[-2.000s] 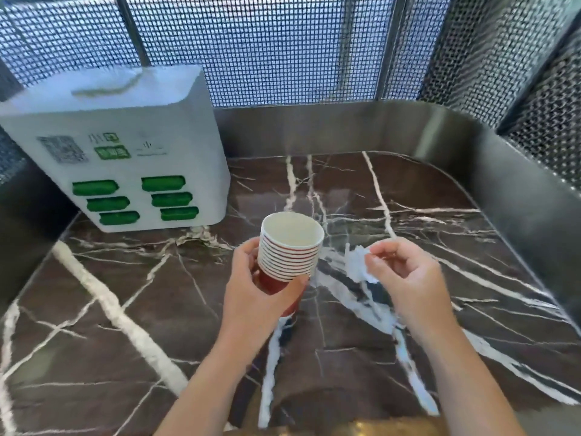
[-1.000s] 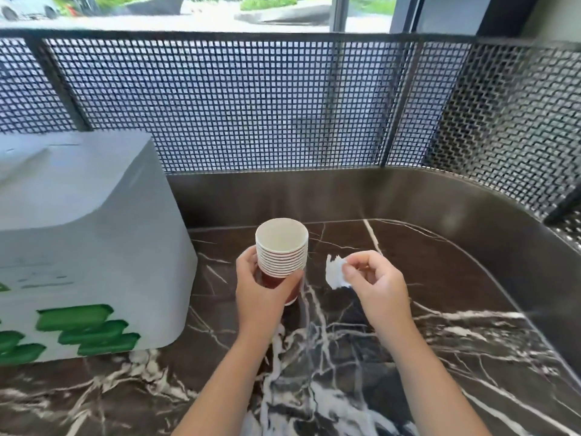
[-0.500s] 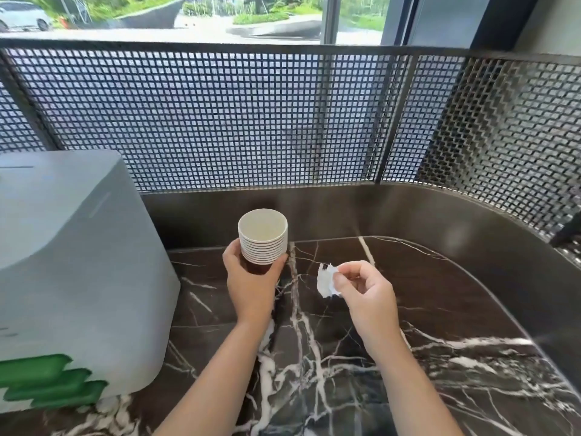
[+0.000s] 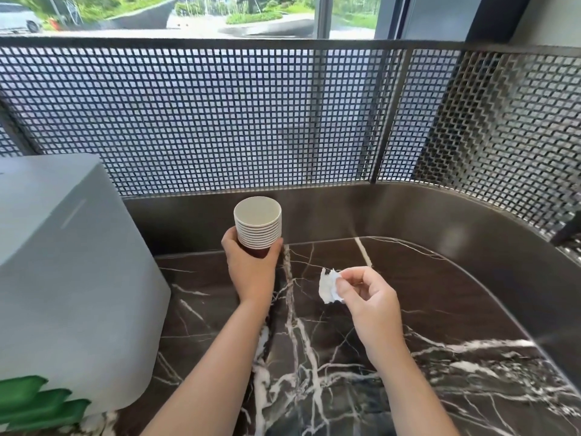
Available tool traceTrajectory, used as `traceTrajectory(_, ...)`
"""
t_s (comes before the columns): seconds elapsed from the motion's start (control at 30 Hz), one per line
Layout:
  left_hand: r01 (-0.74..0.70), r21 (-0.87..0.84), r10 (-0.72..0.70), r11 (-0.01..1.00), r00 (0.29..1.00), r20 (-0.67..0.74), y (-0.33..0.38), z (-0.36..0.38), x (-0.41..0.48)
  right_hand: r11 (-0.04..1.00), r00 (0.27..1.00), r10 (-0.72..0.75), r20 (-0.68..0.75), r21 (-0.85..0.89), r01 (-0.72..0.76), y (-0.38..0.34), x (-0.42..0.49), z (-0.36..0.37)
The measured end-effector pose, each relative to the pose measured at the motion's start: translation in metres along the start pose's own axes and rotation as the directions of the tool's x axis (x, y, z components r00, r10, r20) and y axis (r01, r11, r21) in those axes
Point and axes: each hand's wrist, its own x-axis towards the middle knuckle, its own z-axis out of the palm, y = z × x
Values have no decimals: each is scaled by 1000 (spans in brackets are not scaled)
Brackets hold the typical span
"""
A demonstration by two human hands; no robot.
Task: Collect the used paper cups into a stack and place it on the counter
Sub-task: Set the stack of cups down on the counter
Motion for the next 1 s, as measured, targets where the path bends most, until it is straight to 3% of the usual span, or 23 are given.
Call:
traceTrajectory(0.5,-1,20,1,1000,1000,-26,-1,7,6,999,999,39,-23,14,-38,3,-4,-6)
traceTrajectory(0.9,-51,164,48,985,999,24,-1,1,7,998,997,58,-41,11,-58,1,-12,-10)
traceTrajectory(1.0,11,180,-13,984,1000,12,-5,-6,-3,997,996,80,-42,2,-80,3,-21,-13)
